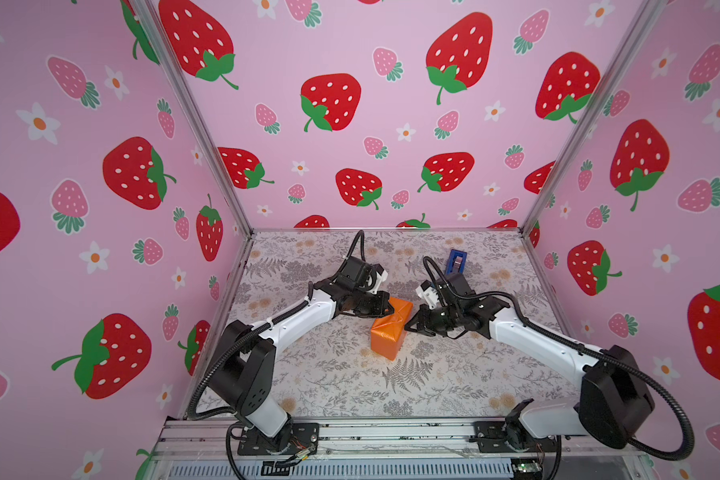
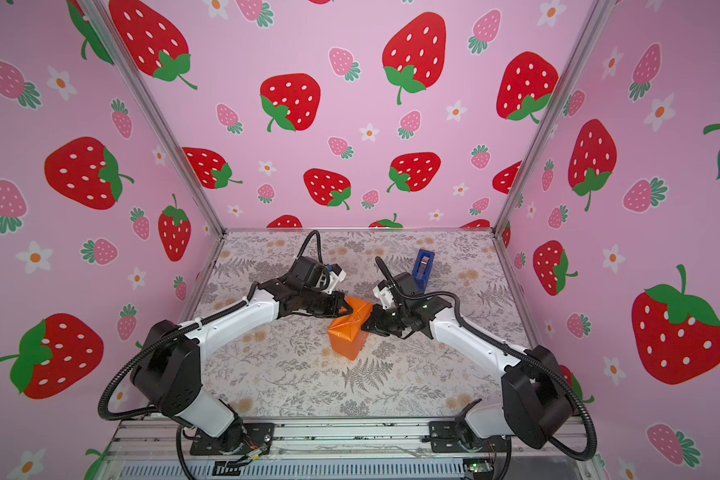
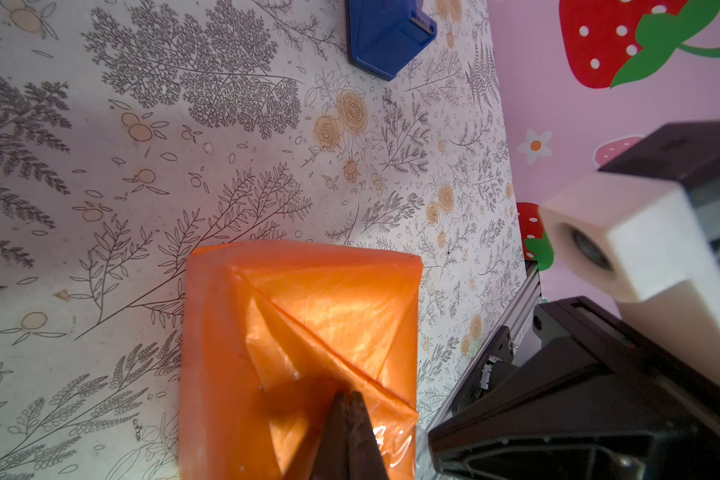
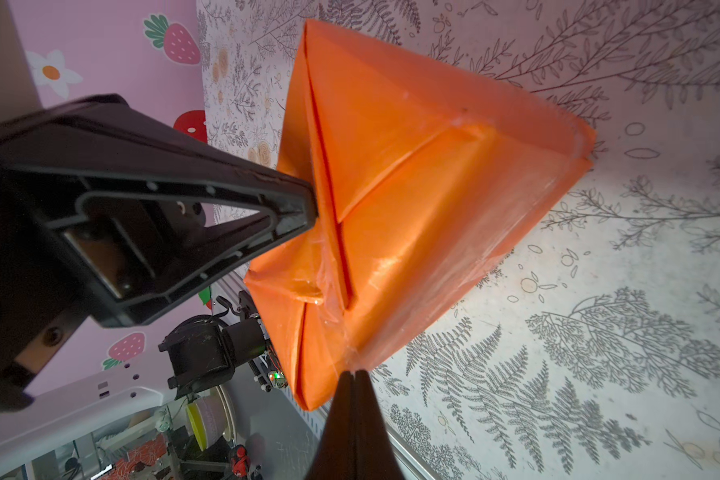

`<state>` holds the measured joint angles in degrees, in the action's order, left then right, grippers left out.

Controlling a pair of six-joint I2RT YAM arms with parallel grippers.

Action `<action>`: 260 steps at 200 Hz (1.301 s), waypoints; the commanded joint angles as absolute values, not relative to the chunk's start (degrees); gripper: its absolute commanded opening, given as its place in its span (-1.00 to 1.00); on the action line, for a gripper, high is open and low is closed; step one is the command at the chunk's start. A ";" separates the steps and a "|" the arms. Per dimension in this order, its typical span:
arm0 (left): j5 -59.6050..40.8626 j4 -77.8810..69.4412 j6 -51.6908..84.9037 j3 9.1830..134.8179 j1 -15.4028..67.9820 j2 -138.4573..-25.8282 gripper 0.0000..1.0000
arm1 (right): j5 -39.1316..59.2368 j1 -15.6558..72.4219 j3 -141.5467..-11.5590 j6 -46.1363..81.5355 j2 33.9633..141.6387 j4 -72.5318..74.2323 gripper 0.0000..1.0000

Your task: Wrap the gift box in paper

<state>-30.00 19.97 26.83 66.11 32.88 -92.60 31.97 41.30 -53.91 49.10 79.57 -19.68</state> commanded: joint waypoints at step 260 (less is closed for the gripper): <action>-26.90 26.90 26.37 64.68 33.38 -94.14 -1.00 | 29.51 42.24 -52.76 51.01 77.75 -17.91 -1.00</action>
<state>-29.45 20.34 26.83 66.11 32.91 -92.49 31.07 41.89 -52.71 49.93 79.53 -16.62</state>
